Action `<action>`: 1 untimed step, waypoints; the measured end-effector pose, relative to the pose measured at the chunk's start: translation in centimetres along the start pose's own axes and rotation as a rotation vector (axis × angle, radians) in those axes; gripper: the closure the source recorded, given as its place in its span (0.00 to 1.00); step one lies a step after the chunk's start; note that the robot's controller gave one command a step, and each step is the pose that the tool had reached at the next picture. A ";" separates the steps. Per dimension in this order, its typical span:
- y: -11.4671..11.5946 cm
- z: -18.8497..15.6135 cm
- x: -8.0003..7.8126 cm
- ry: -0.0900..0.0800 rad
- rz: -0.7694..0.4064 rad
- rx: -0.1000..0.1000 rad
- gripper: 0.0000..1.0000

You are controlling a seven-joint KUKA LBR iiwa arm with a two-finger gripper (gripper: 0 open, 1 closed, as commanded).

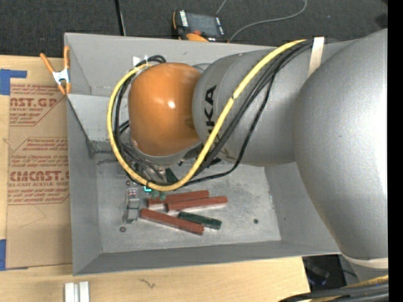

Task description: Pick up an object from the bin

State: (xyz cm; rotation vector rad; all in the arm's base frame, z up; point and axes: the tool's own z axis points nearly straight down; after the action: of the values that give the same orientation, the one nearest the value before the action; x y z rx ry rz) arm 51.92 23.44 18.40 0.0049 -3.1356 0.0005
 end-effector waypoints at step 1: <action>-9.6 11.8 -2.1 0.000 -0.145 0.003 0.00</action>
Offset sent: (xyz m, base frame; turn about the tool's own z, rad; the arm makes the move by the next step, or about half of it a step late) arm 0.0216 -0.0924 -0.1140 -0.1491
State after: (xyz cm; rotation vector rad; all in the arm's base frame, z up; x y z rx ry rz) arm 53.95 13.84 6.56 0.2315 -3.1271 0.0045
